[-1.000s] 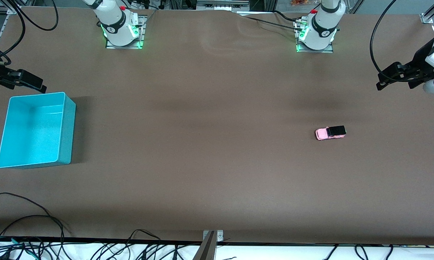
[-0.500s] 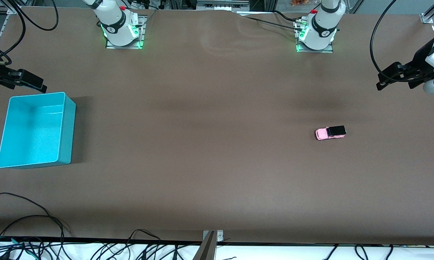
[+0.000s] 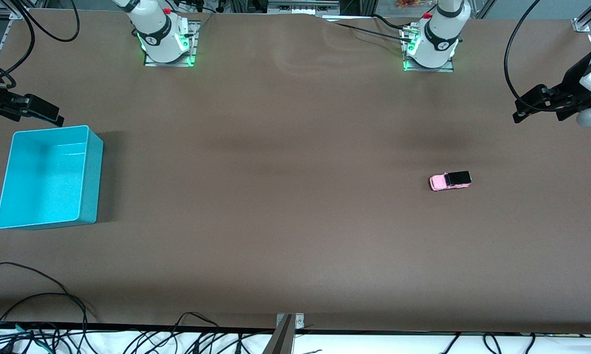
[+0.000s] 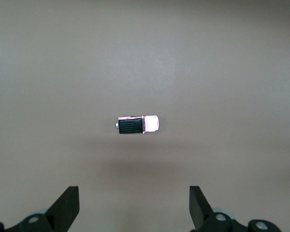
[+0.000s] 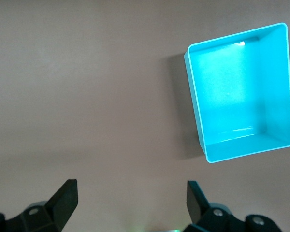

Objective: Wind and store pink jeep toy

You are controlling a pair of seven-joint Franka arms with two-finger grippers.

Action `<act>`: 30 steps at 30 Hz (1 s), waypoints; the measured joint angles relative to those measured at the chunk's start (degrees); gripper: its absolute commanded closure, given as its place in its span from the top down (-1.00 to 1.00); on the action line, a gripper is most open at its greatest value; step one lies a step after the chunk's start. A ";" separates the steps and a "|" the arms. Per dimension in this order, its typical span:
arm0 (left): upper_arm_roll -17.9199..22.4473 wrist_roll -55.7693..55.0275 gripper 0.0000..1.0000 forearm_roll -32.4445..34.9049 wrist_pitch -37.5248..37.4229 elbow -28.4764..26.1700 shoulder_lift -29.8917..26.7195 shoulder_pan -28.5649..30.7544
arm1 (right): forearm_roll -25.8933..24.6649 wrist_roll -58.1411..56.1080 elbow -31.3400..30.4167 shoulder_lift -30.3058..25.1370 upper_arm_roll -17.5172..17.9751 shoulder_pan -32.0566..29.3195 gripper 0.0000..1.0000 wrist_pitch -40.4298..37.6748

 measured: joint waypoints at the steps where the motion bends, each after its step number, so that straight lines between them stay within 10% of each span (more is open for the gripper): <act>1: 0.00 0.00 1.00 0.00 0.00 0.00 0.00 0.00 | 0.00 -0.28 0.00 0.00 0.00 0.00 1.00 0.00; 30: 0.01 0.00 1.00 0.00 0.00 0.00 0.00 0.05 | -0.03 -2.19 0.00 0.00 -0.27 -0.04 1.00 0.00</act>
